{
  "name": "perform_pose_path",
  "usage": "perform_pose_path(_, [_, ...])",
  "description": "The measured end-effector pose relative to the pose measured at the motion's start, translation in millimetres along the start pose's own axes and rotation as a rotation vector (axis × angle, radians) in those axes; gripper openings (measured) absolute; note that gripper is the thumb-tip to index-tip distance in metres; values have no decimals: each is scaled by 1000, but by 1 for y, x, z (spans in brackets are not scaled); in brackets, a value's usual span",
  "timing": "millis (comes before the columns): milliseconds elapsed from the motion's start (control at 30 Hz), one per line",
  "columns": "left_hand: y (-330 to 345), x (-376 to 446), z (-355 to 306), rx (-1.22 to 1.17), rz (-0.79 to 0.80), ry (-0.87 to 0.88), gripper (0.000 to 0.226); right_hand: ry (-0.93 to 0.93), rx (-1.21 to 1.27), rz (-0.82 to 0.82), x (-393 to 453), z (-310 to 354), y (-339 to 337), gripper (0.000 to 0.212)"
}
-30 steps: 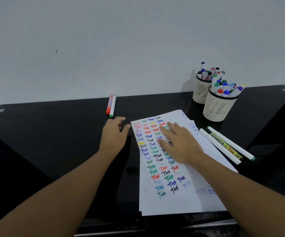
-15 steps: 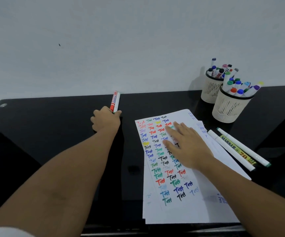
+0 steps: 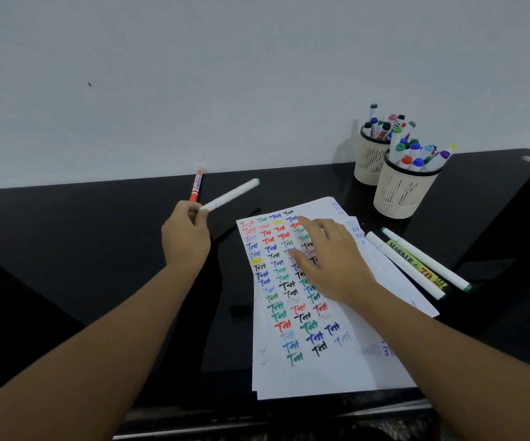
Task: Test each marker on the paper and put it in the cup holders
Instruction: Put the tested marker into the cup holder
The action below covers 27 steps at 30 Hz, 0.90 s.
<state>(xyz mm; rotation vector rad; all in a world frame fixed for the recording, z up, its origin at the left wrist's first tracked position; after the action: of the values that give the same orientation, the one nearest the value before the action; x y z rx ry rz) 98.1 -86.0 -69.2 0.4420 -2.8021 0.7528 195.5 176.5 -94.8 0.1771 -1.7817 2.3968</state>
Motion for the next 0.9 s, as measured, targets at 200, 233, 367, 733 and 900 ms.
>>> perform_pose_path(200, [6,-55,-27,-163,196,90,5,-188,-291,-368,-17,20,-23,43])
perform_pose_path(233, [8,-61,-30,-171,230,105,5,-219,-308,-412,-18,25,-28,42])
perform_pose_path(367, [13,-79,-42,-207,343,177,10,-374,-308,-406,-10,47,-45,38])
perform_pose_path(733, [15,-93,-52,-135,453,286,14,-390,-120,119,-5,41,-44,34])
perform_pose_path(900, [13,-90,-61,-103,479,337,19,-389,-115,159,-8,43,-41,30])
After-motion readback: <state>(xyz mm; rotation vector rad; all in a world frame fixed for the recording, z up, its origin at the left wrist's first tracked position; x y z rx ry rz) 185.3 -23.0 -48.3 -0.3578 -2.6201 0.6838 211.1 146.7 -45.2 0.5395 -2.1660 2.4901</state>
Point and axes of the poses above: each hand's wrist, its own x-axis towards the middle knuckle, its own y-axis out of the palm, z = x × y, the point moved 6 cm from there along x, towards the middle knuckle, and after that the axes turned 6 degrees about -x, right-handed, at the moved point
